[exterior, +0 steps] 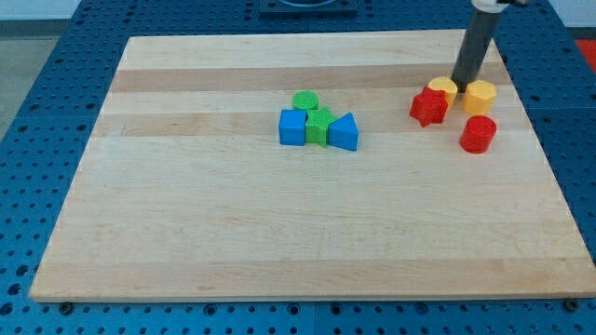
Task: Move yellow hexagon to red circle
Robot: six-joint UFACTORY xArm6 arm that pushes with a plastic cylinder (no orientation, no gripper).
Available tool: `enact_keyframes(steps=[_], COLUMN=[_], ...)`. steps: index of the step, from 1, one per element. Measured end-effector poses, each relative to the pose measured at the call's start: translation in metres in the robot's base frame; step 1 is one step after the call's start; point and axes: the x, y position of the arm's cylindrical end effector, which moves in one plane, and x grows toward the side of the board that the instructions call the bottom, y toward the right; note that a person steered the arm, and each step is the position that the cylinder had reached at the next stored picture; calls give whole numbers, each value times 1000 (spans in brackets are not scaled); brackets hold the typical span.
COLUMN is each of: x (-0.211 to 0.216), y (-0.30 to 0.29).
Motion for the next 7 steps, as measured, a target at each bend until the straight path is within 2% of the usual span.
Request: enact_keyframes(steps=[3,7], x=[-9,43], y=[33,28])
